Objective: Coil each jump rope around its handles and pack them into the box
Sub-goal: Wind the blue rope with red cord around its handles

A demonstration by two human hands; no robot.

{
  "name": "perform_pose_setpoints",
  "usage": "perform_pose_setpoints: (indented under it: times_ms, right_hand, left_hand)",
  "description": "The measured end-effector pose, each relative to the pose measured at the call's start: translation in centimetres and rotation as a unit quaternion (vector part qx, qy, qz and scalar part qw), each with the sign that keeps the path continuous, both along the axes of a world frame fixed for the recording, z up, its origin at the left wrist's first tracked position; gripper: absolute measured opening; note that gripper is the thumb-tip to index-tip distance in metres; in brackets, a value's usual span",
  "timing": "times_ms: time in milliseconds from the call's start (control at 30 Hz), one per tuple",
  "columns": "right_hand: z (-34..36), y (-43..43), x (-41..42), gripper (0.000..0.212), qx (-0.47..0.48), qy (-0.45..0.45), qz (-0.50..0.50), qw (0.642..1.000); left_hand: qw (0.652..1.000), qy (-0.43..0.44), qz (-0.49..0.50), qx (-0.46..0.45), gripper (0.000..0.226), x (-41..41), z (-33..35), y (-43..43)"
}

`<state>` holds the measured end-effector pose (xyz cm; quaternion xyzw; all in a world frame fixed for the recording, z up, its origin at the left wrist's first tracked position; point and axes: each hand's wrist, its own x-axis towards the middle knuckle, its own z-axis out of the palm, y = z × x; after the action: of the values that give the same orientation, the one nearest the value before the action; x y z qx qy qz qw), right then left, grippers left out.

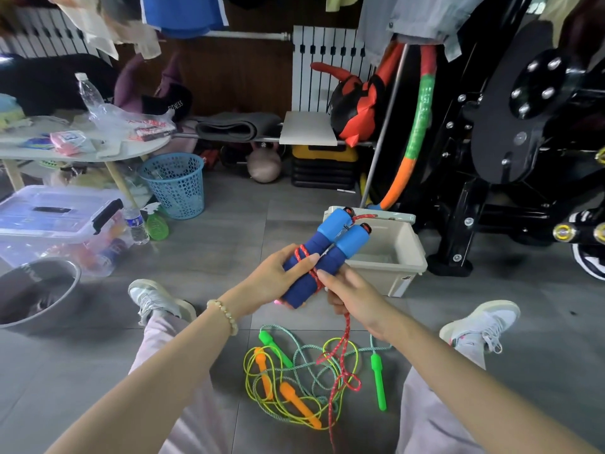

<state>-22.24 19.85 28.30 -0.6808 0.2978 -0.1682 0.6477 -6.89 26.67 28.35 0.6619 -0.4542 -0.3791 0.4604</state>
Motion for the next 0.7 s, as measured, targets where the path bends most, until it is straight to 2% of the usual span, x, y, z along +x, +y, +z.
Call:
perform_pose_setpoints:
  times_ms: [100,167,267,400,500,533,700]
  right_hand:
    - [-1.1,-0.2,-0.4,0.006,0.006,0.031,0.01,0.999]
    - [-1.7,-0.4,-0.8,0.009,-0.025,0.057,0.025,0.998]
    - [-1.5,-0.6,-1.4,0.019,-0.082,0.063,0.062,0.993]
    - [0.5,-0.9,-1.6,0.016,-0.272,0.075,0.098,0.954]
    - [2.1,-2.1,-2.0,0.01,-0.428,0.115,0.132,0.887]
    - [2.5,-2.6,-2.1,0.009,-0.444,0.124,0.139,0.876]
    - [3.3,-3.9,-2.3,0.006,-0.372,0.078,0.136,0.915]
  left_hand:
    - [0.998,0.04,0.05,-0.005,0.036,0.2,-0.5,0.0]
    - [0.994,0.067,0.091,-0.006,0.031,0.6,-0.6,0.1]
    - [0.994,0.042,0.098,0.012,0.027,1.3,-1.1,0.0]
    - [0.996,-0.079,0.013,0.05,0.031,1.4,-2.0,-0.2]
    - [0.981,-0.143,-0.101,0.087,0.023,1.2,-2.1,0.3]
    - [0.977,-0.135,-0.132,0.1,0.024,1.1,-2.0,0.5]
    - [0.969,-0.085,-0.204,0.114,0.035,0.9,-0.6,1.0]
